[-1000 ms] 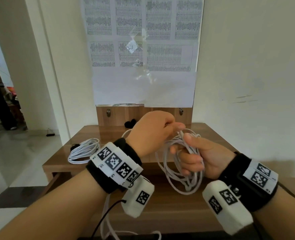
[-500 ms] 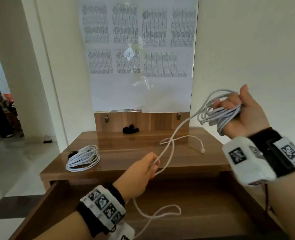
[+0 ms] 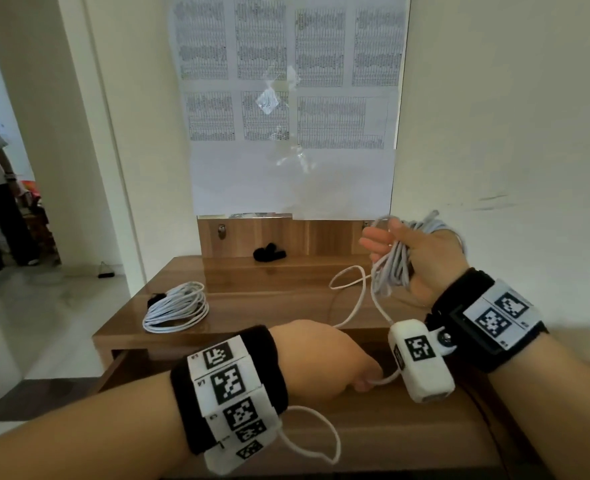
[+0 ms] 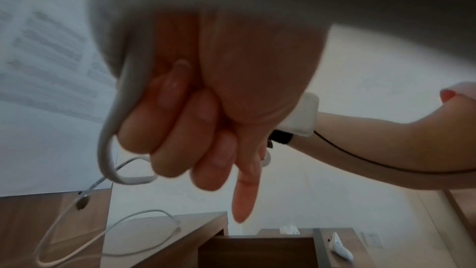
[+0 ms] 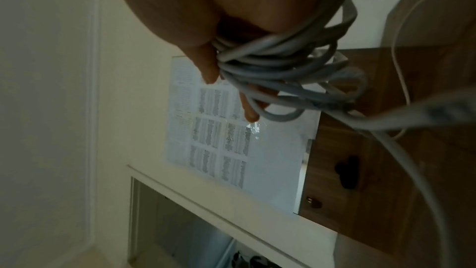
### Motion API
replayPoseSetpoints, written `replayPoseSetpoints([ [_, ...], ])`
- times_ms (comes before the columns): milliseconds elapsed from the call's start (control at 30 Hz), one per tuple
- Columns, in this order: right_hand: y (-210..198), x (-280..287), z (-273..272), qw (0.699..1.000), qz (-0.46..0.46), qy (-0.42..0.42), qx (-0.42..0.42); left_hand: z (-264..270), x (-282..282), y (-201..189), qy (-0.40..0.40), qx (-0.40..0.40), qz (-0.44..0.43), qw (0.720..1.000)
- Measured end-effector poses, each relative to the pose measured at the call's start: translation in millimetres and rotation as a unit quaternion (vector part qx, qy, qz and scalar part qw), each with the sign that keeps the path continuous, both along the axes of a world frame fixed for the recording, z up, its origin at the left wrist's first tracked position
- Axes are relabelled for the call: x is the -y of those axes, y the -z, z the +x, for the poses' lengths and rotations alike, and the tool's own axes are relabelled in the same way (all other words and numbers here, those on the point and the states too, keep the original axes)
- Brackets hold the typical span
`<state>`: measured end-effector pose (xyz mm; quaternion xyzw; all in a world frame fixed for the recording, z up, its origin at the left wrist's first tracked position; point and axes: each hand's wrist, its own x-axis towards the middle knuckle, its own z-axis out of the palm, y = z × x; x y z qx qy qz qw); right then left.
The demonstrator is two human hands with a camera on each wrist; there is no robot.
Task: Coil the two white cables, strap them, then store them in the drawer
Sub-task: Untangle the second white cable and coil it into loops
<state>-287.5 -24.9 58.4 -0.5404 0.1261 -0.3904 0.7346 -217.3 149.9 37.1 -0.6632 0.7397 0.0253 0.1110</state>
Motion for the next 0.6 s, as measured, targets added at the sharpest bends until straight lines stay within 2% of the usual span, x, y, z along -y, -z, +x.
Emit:
replayPoseSetpoints([
  [67,3.3,-6.8,-3.0,0.999,-0.01,-0.038,-0.037,1.0,-1.3,-7.4,-0.003,-0.031,0.021,0.999],
  [167,9.9,-20.9,-10.8,0.987,-0.084,-0.076,-0.112,4.3,-0.5,-22.8,0.007,-0.069,0.025,0.997],
  [233,12.3,-29.1,-19.7,0.955,-0.198,-0.093,-0.201,8.2,5.4,-33.4,-0.022,-0.116,-0.027,0.993],
  [300,14.4,-35.7,-26.1,0.916,-0.266,-0.142,-0.264,12.5,7.8,-46.1,-0.037,-0.079,-0.126,0.988],
  [367,18.4,-41.2,-28.8,0.928,-0.19,-0.214,-0.239,21.0,8.6,-52.6,-0.025,-0.08,-0.208,0.975],
  [433,23.3,-39.7,-28.4,0.948,-0.093,-0.255,-0.167,29.5,8.4,-50.8,-0.04,-0.094,-0.273,0.956],
  [467,25.5,-37.5,-27.5,0.948,-0.054,-0.284,-0.134,33.7,9.8,-47.6,-0.055,-0.102,-0.308,0.944],
  [533,28.3,-33.7,-25.6,0.924,-0.003,-0.37,-0.095,43.0,13.2,-40.0,-0.084,-0.138,-0.341,0.926],
  [600,29.8,-35.0,-26.9,0.882,0.016,-0.462,-0.086,51.7,14.6,-34.6,-0.105,-0.197,-0.341,0.913],
])
